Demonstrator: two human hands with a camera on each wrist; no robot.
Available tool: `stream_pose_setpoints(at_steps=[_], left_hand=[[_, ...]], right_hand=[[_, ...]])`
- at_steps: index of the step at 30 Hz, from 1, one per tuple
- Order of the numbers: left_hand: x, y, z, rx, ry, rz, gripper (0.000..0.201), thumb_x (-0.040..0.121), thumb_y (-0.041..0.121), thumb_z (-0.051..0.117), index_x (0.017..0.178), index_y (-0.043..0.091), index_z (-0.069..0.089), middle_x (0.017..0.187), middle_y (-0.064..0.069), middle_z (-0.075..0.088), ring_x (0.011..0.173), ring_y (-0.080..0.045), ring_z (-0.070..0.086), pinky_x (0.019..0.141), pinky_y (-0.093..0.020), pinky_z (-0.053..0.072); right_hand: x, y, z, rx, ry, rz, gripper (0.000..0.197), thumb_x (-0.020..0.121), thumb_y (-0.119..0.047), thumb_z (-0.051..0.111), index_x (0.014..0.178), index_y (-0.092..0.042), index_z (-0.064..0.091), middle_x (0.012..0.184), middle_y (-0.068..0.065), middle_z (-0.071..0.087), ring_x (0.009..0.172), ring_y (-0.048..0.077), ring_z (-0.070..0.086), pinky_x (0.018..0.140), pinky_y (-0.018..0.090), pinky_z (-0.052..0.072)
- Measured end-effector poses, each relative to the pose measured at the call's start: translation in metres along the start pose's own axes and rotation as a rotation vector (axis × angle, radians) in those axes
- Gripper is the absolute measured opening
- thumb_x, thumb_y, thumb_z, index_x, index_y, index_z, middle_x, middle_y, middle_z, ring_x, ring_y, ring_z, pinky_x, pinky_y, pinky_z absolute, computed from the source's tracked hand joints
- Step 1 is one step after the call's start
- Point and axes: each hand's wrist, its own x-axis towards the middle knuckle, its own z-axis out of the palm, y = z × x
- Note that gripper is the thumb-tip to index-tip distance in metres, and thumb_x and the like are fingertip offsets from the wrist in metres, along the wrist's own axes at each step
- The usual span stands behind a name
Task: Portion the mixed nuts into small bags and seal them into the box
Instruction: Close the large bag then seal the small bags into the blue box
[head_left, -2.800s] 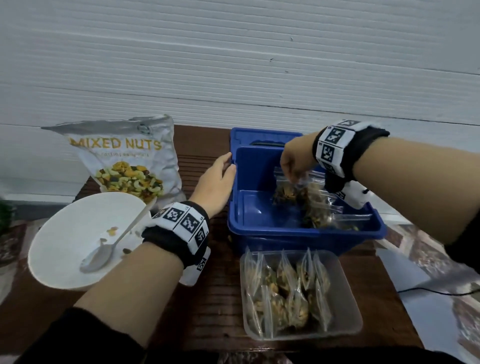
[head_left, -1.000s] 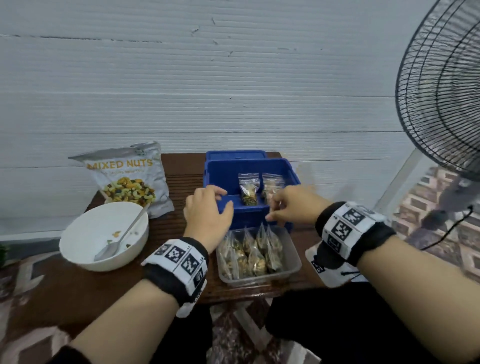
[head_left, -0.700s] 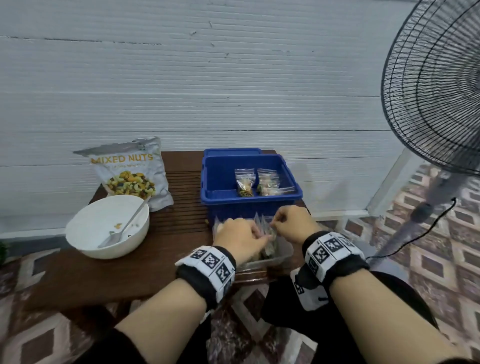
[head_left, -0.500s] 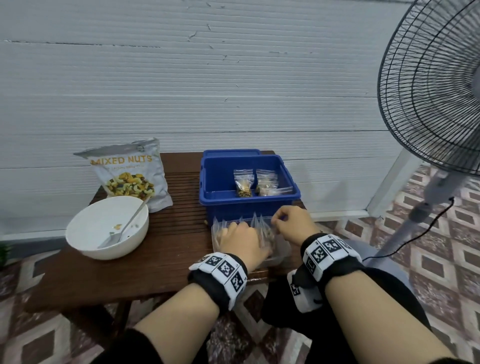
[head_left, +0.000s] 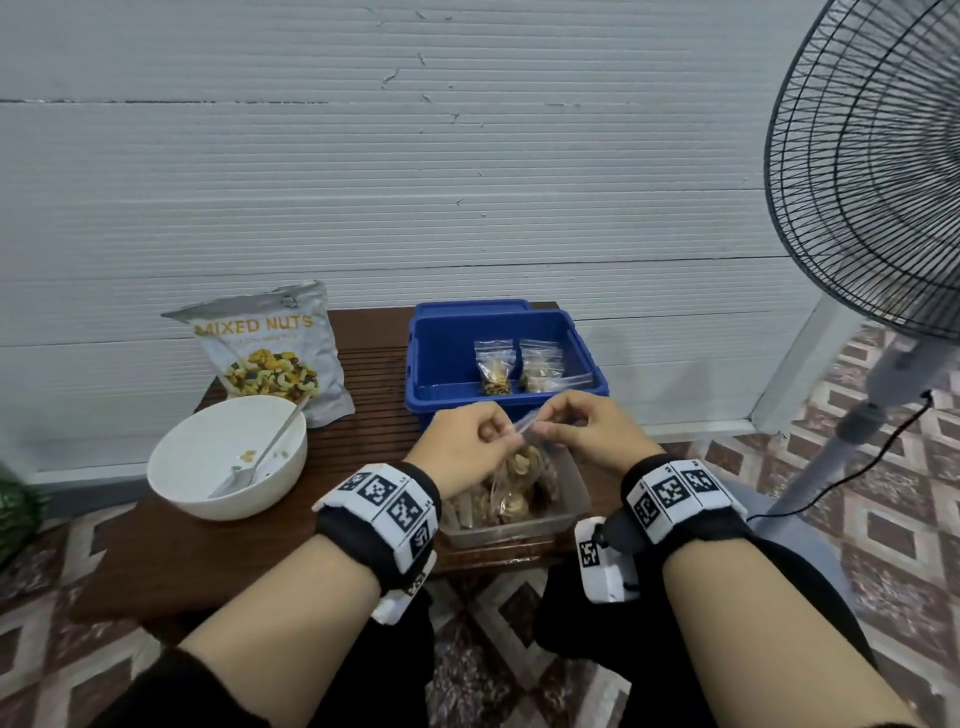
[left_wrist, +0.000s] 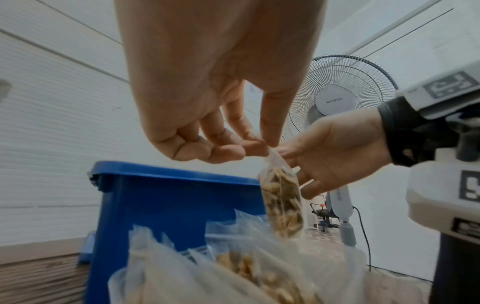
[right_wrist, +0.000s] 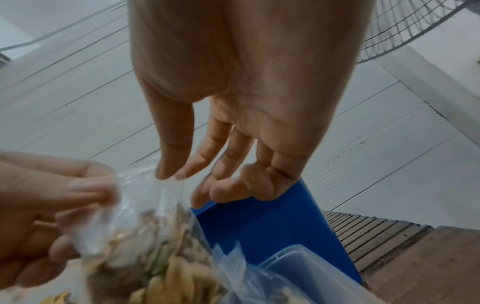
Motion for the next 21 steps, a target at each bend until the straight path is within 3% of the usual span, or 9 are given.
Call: stream_pose_setpoints(at_steps=[3,10,13,16,21], left_hand=[[0.002,0.003,-0.013,-0.027,0.029,0.051,0.009,0.088,0.026,0.068,0.080,0.024,0.063,0.076,0.009,0.061,0.065,-0.001,0.051,0.057,-0.006,0.039],[0.011,0.000,-0.027,-0.064,0.112,0.098,0.006,0.084,0.024,0.071,0.084,0.027,0.067,0.081,0.011,0.065,0.072,-0.003,0.053,0.064,-0.006,0.041],[0.013,-0.004,-0.030,-0.146,0.145,0.103,0.016,0.085,0.016,0.071,0.088,0.031,0.066,0.087,0.012,0.066,0.078,0.001,0.059,0.069,-0.007,0.043],[0.013,-0.008,-0.032,-0.209,0.193,0.112,0.023,0.083,0.011,0.072,0.086,0.033,0.065,0.084,0.012,0.066,0.073,0.008,0.059,0.067,-0.006,0.044],[0.012,-0.009,-0.029,-0.217,0.219,0.143,0.022,0.084,0.008,0.071,0.087,0.028,0.063,0.081,0.011,0.062,0.069,0.011,0.056,0.066,-0.005,0.043]], right_hand=[[0.001,-0.002,-0.004,0.095,-0.001,-0.001,0.006,0.083,-0.014,0.071,0.083,-0.016,0.065,0.075,-0.002,0.065,0.062,0.005,0.061,0.052,0.013,0.045],[0.004,-0.011,-0.002,0.159,0.051,-0.069,0.007,0.085,-0.014,0.069,0.080,-0.018,0.068,0.073,-0.003,0.067,0.057,-0.001,0.058,0.049,0.010,0.042],[0.007,-0.011,-0.001,0.184,0.097,-0.070,0.006,0.083,-0.015,0.072,0.077,-0.015,0.070,0.074,-0.002,0.068,0.060,0.005,0.057,0.050,0.010,0.042],[0.008,-0.014,0.001,0.186,0.105,-0.078,0.008,0.082,-0.012,0.072,0.076,-0.011,0.068,0.069,-0.004,0.064,0.054,-0.002,0.054,0.050,0.008,0.040],[0.011,-0.016,0.004,0.154,0.102,-0.107,0.016,0.083,-0.010,0.071,0.071,-0.018,0.065,0.066,-0.010,0.063,0.057,-0.004,0.055,0.056,0.010,0.042]])
